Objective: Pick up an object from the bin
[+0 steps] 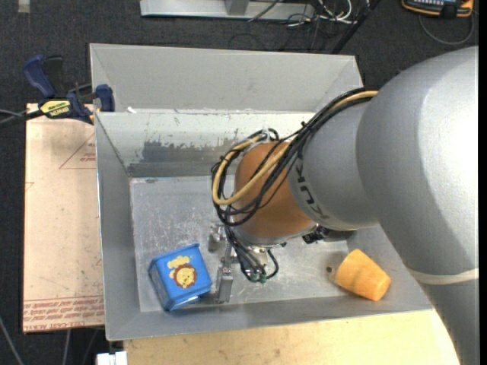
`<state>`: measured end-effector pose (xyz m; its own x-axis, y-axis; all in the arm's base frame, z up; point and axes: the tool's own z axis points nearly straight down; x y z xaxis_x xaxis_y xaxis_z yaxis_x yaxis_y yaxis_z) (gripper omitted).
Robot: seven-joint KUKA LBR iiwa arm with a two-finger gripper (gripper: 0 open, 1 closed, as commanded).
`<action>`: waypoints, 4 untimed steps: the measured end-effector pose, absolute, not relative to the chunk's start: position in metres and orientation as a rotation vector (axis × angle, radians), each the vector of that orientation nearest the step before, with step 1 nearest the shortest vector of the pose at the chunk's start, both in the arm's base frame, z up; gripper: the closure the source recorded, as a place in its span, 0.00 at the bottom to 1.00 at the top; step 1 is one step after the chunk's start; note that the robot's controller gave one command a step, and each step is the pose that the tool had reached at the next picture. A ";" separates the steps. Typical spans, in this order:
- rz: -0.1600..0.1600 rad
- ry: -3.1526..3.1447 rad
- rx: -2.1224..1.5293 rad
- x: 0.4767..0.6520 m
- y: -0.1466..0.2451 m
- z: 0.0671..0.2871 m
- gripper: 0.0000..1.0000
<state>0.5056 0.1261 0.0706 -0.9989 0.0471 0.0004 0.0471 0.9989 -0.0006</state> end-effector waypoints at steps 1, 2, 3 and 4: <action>-0.006 -3.137 -0.191 0.510 0.178 0.071 0.00; -0.006 -3.141 -0.090 0.504 0.207 0.070 0.00; 0.006 -3.003 0.924 0.522 0.218 0.070 1.00; 0.005 -3.003 0.922 0.522 0.218 0.070 1.00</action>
Offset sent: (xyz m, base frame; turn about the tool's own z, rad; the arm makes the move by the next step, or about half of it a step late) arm -0.0103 0.0823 -0.0006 -0.3311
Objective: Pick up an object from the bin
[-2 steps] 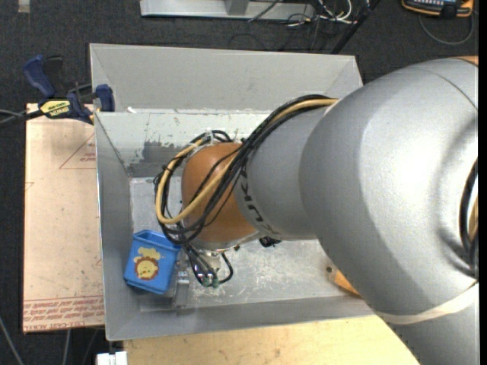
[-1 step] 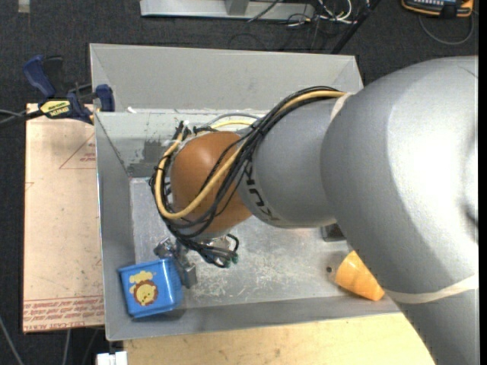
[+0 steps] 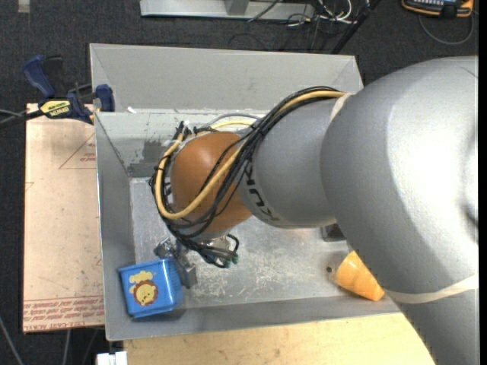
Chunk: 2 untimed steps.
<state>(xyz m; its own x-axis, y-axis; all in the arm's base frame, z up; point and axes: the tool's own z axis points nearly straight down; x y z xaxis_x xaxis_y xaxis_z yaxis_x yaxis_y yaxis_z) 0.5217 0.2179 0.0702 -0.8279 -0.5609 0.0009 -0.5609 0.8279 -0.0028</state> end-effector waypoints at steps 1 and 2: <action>-0.001 -2.980 0.973 0.521 0.225 0.107 1.00; -0.002 -2.997 0.984 0.527 0.222 0.132 1.00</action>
Offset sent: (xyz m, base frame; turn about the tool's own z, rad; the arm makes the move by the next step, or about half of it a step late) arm 0.0047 -0.0139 -0.0002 -0.0140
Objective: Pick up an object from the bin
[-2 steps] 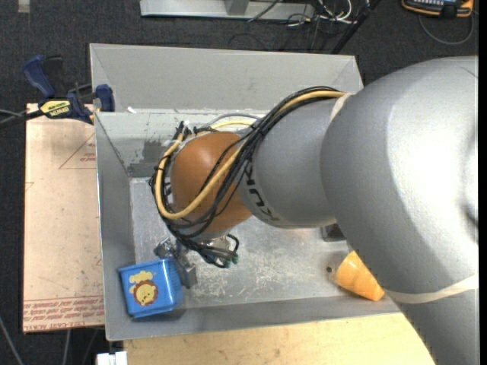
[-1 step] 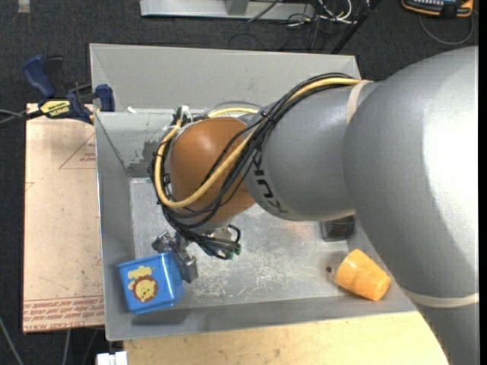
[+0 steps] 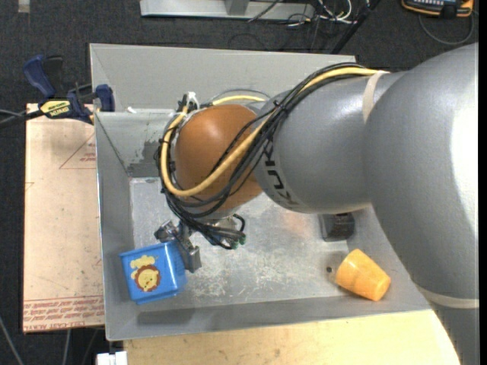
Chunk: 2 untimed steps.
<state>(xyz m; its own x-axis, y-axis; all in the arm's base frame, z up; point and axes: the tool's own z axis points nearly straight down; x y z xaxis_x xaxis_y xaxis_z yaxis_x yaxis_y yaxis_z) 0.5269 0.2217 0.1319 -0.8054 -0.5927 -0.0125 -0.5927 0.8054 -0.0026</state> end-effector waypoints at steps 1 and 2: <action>0.001 2.998 -0.985 0.524 0.224 0.147 1.00; 0.003 2.941 -1.037 0.553 0.227 0.139 1.00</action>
Offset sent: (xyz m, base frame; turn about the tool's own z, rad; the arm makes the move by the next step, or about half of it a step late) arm 0.0479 0.0024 -0.0619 -0.0932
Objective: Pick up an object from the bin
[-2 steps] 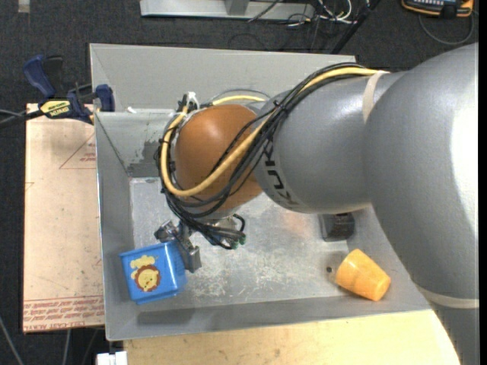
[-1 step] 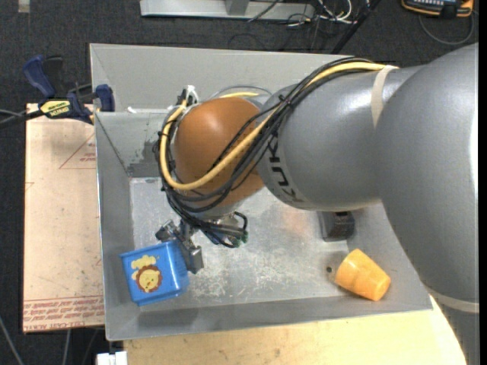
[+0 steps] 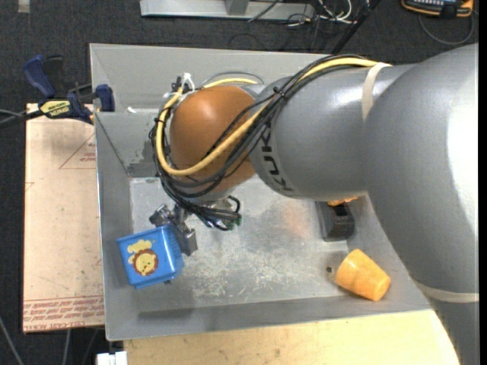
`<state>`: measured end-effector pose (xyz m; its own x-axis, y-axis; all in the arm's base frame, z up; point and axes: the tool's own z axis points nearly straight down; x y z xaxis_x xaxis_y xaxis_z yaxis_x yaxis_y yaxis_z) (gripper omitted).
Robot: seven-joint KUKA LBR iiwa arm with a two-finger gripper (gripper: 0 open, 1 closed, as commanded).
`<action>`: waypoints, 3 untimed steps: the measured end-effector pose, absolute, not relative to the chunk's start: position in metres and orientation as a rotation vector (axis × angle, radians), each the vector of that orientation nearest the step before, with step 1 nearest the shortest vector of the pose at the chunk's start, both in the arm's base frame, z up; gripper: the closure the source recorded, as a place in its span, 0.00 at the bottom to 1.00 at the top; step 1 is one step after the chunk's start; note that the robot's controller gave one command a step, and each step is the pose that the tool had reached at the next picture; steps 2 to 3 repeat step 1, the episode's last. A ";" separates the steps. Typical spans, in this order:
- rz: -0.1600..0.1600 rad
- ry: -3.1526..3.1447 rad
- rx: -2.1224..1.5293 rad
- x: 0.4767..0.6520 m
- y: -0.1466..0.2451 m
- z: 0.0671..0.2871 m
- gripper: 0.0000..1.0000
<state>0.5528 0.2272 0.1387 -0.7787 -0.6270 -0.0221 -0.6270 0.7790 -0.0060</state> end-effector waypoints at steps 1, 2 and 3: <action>0.002 2.970 -1.065 0.515 0.240 0.261 1.00; 0.002 2.970 -1.065 0.515 0.240 0.261 1.00; 0.002 2.970 -1.065 0.515 0.240 0.261 1.00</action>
Offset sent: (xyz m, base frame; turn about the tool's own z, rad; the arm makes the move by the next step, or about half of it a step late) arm 0.0000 0.0000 0.0000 0.0000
